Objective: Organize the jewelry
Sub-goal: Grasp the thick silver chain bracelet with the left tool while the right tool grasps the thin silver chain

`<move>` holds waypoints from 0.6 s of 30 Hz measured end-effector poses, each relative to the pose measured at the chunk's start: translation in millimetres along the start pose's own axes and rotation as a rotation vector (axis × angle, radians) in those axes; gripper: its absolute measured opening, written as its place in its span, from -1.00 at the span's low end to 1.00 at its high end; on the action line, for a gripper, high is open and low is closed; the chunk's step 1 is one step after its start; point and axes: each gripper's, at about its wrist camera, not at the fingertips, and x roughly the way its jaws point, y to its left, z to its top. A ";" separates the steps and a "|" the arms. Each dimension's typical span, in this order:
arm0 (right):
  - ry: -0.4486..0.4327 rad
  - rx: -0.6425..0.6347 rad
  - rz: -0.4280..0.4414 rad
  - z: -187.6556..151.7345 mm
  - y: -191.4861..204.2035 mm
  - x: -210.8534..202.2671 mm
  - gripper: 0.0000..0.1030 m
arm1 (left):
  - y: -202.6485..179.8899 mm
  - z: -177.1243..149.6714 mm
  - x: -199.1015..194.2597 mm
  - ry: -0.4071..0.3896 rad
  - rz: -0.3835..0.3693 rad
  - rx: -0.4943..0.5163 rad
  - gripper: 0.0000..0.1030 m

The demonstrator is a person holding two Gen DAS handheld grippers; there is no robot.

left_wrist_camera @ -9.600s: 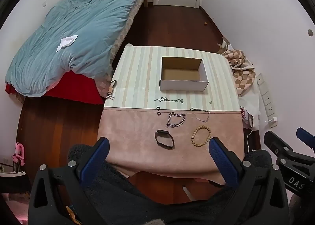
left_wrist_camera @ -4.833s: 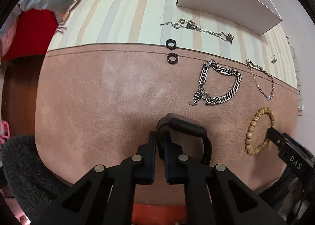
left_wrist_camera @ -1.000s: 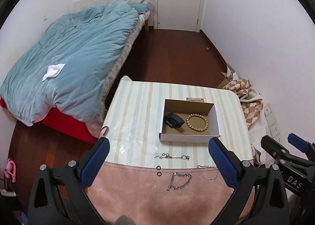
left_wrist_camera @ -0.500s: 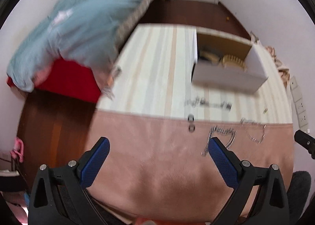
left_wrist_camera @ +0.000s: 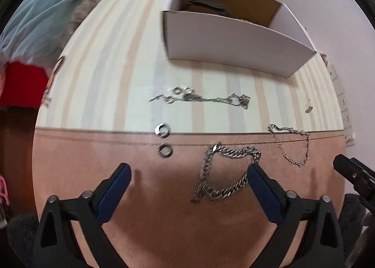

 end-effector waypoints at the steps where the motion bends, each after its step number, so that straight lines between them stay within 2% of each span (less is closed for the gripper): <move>1: 0.004 0.006 -0.001 0.1 -2.2 1.8 0.46 | -4.7 1.2 2.3 -0.001 0.009 0.024 0.63; 2: 0.007 0.010 -0.002 -0.3 -3.2 3.1 0.46 | -8.2 2.1 3.8 0.000 0.015 0.043 0.58; 3: 0.011 0.015 -0.004 -1.1 -4.6 5.6 0.46 | -12.8 2.8 5.7 -0.001 0.019 0.068 0.43; 4: 0.014 0.019 -0.007 -1.8 -6.1 8.0 0.46 | -16.3 3.4 7.7 -0.001 0.024 0.086 0.19; 5: 0.018 0.024 -0.007 -1.9 -7.7 9.7 0.46 | -20.5 3.2 9.3 0.000 0.035 0.108 0.17; 6: 0.021 0.028 -0.006 -1.9 -8.8 11.2 0.46 | -24.7 3.1 9.0 -0.010 0.040 0.131 0.06; 7: 0.024 0.033 -0.004 -2.1 -9.9 12.7 0.46 | -27.4 2.8 7.5 -0.019 0.033 0.147 -0.24; 8: 0.025 0.038 -0.002 -1.6 -11.2 14.2 0.46 | -31.5 1.8 5.6 -0.031 0.028 0.168 -0.42; 9: 0.025 0.042 0.000 -0.9 -12.0 15.0 0.46 | -34.6 1.8 5.1 -0.033 0.019 0.182 -0.79; 10: 0.025 0.048 0.009 0.2 -12.9 16.0 0.46 | -39.8 3.7 6.0 -0.031 0.016 0.189 -0.89; 13: 0.027 0.063 0.050 3.6 -14.4 19.1 0.43 | -40.1 0.7 4.8 -0.035 0.003 0.191 -0.90; 15: 0.027 0.055 0.065 7.0 -10.1 21.4 0.25 | -33.2 -3.5 -1.1 -0.046 -0.009 0.172 -0.90; 18: 0.023 0.028 0.058 11.2 -1.3 27.0 0.20 | -12.8 -12.6 -14.4 -0.058 -0.032 0.121 -0.90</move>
